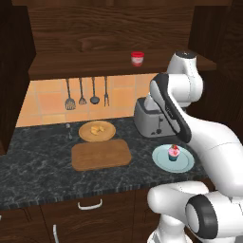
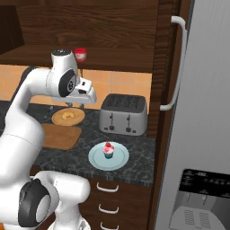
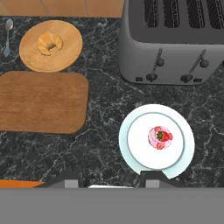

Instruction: From the different types of pastries on the counter, select a croissant and place it on the cutting board. Then retrieve a jar of jam from the cabinet and place it alongside the croissant on the cutting board.

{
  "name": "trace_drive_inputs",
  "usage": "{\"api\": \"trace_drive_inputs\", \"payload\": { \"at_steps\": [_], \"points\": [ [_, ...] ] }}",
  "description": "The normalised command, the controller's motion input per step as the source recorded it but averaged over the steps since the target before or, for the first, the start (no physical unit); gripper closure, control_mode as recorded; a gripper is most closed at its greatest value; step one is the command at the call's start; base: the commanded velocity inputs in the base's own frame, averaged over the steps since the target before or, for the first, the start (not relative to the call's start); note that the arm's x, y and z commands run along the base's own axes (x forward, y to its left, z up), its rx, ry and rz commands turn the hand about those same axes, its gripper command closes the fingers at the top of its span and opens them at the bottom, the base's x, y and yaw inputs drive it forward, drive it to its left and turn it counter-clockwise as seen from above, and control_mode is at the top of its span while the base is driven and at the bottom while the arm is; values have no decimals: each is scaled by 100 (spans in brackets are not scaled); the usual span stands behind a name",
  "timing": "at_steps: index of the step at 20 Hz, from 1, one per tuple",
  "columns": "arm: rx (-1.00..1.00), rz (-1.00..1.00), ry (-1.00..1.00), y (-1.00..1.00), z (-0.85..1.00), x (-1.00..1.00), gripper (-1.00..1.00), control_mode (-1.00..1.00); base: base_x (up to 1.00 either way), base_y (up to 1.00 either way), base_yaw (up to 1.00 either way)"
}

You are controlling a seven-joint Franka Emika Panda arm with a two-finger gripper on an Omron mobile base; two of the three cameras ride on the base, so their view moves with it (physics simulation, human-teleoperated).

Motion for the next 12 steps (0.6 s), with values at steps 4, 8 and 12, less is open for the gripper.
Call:
{"api": "trace_drive_inputs", "payload": {
  "at_steps": [4, 8, 12],
  "points": [
    [0, 0, 0, 0, -8, -11, -100, -100, 0, 0, 0],
    [0, 6, -2, 19, -38, -2, -100, -100, 0, 0, 0],
    [3, 0, -13, 61, -45, 0, -100, -100, 0, 0, 0]
  ]
}}
